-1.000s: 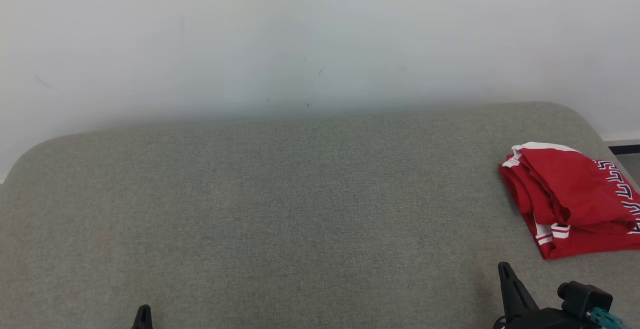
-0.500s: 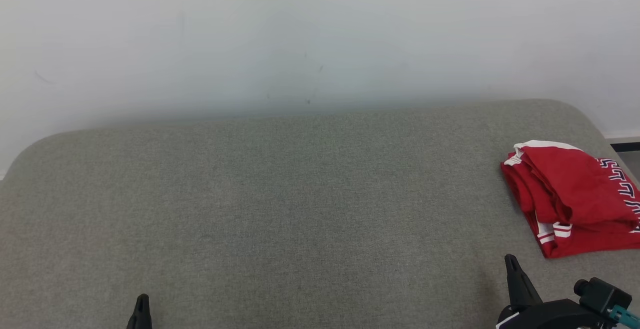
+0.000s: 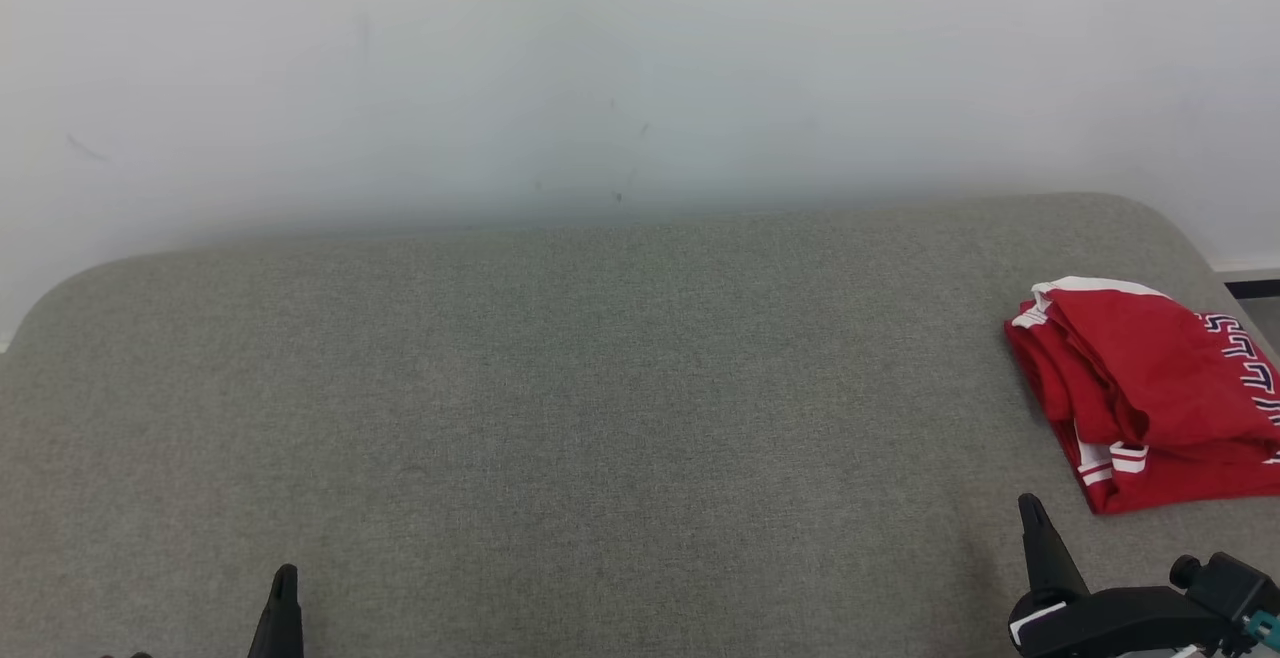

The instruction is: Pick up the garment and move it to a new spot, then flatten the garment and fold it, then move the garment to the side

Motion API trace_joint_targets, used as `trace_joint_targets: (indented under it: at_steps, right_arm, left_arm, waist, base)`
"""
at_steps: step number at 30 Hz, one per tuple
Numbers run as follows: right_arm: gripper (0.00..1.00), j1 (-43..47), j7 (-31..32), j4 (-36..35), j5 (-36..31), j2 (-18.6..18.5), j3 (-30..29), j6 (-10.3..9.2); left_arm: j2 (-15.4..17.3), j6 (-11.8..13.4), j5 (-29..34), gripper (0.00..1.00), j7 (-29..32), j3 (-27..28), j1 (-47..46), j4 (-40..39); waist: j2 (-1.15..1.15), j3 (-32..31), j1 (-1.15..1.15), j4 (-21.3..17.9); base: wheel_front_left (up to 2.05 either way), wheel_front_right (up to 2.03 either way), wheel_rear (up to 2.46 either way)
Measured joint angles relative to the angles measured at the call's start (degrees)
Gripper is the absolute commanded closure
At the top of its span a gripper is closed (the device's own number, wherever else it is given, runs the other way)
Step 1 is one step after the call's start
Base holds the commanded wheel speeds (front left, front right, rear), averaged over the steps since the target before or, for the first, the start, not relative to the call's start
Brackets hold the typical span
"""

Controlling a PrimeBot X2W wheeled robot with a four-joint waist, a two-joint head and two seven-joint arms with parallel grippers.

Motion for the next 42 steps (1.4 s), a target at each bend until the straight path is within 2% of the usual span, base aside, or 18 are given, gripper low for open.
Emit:
trace_joint_targets:
  at_steps: [21,42]
  right_arm:
    - [1.00,-0.4,2.6,-2.1,13.2,0.8,-1.8,0.00]
    - [1.00,-1.1,5.0,-3.9,24.1,1.5,-3.4,0.00]
  left_arm:
    - [0.2,-0.4,-13.9,1.00,3.5,0.0,-1.7,-1.1]
    - [0.3,-0.4,-25.1,1.00,6.5,0.0,-3.3,-1.9]
  waist:
    - [0.00,0.8,0.00,0.2]
    - [-0.01,1.6,0.00,0.4]
  base:
    - [0.00,0.00,0.00]
    - [0.00,0.00,0.00]
